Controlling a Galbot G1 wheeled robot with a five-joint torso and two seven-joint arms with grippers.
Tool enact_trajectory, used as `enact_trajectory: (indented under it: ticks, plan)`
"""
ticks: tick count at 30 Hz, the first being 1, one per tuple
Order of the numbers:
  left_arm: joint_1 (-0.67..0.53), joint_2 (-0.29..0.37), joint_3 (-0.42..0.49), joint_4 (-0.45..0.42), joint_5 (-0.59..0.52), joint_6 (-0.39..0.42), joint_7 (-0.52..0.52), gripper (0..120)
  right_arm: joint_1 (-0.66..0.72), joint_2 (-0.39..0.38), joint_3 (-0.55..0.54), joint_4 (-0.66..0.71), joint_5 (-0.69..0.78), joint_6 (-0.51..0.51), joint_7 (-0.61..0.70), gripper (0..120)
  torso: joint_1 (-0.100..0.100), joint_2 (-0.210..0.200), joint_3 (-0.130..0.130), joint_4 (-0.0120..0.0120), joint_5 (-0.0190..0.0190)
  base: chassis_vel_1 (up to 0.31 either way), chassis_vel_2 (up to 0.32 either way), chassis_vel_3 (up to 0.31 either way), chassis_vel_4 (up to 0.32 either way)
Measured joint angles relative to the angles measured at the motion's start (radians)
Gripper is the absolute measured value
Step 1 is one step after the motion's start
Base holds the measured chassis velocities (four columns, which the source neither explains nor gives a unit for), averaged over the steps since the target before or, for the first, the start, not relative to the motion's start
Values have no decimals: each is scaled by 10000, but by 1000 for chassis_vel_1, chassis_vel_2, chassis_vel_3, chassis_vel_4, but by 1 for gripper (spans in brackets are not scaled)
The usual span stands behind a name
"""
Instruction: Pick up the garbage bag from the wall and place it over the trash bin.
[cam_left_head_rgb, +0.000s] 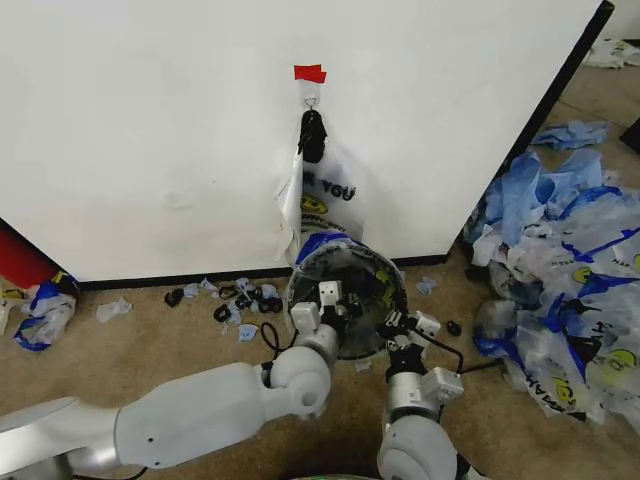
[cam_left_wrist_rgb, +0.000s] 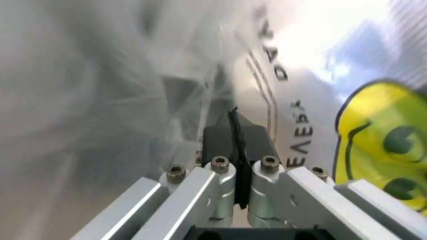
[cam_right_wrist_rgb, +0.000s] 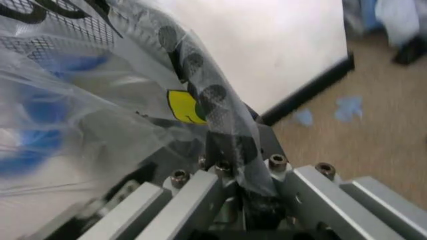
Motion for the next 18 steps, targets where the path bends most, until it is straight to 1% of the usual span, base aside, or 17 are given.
enact_trajectory:
  ticks: [2,3,4,5,9,10,12,14,15,17,18]
  plan:
    - [145,366,-171,-298,-7,27,49,0,157,10,92,19,346,-47,78,0,0,0,0,-2,-1,0,0,0,0]
    - [239,506,-265,-422,-7,40,91,0,199,12,106,19,448,-56,87,0,0,0,0,1,-1,0,0,0,0]
    - [239,506,-265,-422,-7,40,91,0,199,12,106,19,448,-56,87,0,0,0,0,1,-1,0,0,0,0]
    - [366,682,-410,-562,-8,59,147,0,272,9,114,12,643,-99,99,0,0,0,0,1,-1,0,0,0,0]
    - [962,1385,-1196,-1152,-6,140,461,0,514,4,110,-40,1275,-188,105,0,0,0,0,2,1,0,0,0,0]
    - [1170,1578,-1464,-1332,-6,167,588,0,596,31,108,-78,1485,-215,102,0,1,0,0,0,-1,0,0,0,0]
    - [1305,1683,-1608,-1426,-7,183,674,0,625,44,106,-84,1567,-232,101,0,0,0,0,-2,-3,0,0,0,0]
    - [1764,2013,-2053,-1728,-4,219,943,0,707,114,89,-187,1724,-277,94,0,0,0,0,5,1,0,0,0,0]
    - [1930,2078,-2193,-1796,21,222,1027,0,724,141,67,-239,1726,-286,93,0,0,0,0,2,1,0,0,0,0]
    - [2258,2113,-2415,-1833,152,226,1154,0,709,183,0,-362,1601,-290,91,0,0,0,0,3,-3,0,0,0,0]
    - [2365,2080,-2486,-1814,208,226,1178,0,680,192,-33,-414,1459,-290,91,0,0,0,0,2,2,0,0,0,0]
